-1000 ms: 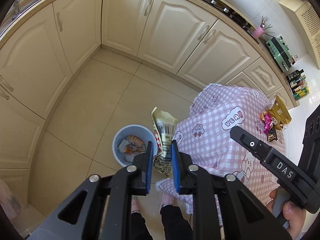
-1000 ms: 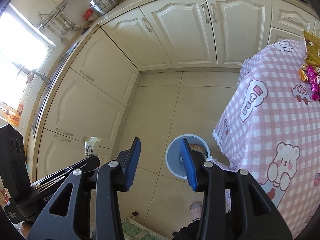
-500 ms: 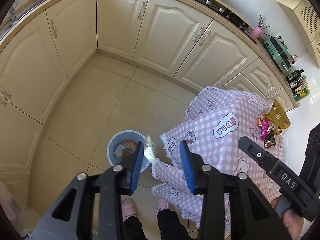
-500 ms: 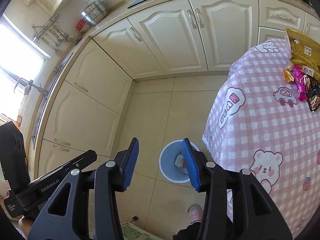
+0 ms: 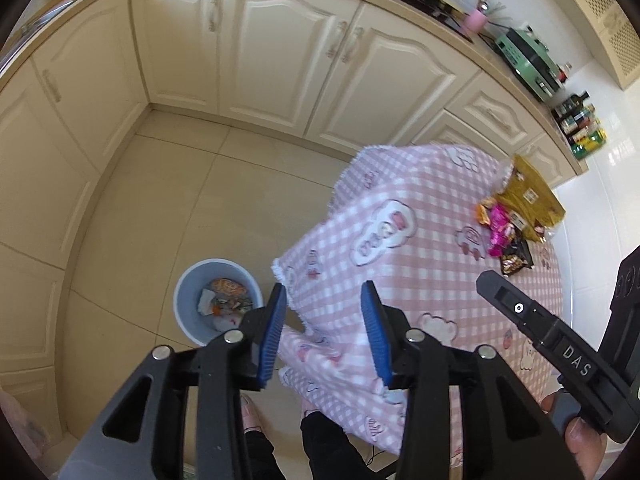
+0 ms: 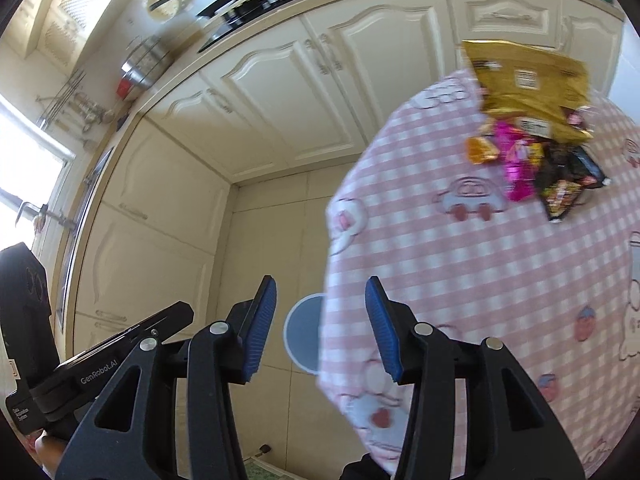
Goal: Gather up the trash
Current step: 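Return both tools to the table toward the gold bag, then grasp the gold bag with the right tool while left tool grasps the pink wrapper, then carry the gold bag and pink wrapper over the bin and open both tools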
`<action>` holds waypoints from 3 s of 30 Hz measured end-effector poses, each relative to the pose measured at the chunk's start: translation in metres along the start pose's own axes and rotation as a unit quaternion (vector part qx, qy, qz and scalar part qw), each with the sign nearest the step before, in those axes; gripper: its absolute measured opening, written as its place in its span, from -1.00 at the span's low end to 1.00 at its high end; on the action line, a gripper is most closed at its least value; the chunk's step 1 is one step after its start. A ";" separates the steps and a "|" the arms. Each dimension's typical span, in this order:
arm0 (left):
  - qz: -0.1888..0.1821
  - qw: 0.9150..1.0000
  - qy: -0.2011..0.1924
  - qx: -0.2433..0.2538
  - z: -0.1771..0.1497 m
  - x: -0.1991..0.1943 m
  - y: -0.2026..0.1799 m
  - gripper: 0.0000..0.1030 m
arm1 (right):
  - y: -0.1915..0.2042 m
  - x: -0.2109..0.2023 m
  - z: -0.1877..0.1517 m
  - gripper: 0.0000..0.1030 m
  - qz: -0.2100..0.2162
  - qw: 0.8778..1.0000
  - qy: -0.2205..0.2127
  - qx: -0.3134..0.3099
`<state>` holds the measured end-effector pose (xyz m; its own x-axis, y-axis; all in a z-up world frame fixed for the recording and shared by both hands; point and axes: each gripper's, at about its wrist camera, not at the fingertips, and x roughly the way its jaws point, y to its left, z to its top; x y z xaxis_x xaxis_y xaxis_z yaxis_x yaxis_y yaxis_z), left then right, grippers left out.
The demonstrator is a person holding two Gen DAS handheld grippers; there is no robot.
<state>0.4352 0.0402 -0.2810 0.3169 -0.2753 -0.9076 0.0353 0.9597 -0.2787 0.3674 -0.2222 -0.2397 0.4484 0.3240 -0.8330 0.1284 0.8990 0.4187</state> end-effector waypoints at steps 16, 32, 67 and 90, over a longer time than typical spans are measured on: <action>-0.056 0.994 0.033 0.093 0.026 0.097 -0.194 -0.05 | -0.179 -0.050 0.077 0.10 -0.085 0.991 -0.074 0.070; -0.053 0.991 0.059 0.109 0.051 0.163 -0.249 -0.01 | -0.214 -0.019 0.120 -0.84 -0.086 0.993 -0.085 0.007; -0.070 0.992 -0.040 0.095 0.042 0.036 -0.163 -0.24 | -0.110 -0.081 0.075 -0.89 -0.056 0.989 -0.134 -0.010; 0.049 0.994 -0.047 -0.090 -0.054 -0.067 0.164 -0.24 | 0.147 0.072 -0.065 -0.88 0.036 0.989 0.051 -0.134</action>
<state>0.3684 0.2130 -0.2833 0.3971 -0.1668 -0.9025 -0.1673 0.9537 -0.2498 0.3615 -0.0478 -0.2616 0.3549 0.4056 -0.8423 -0.1460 0.9140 0.3786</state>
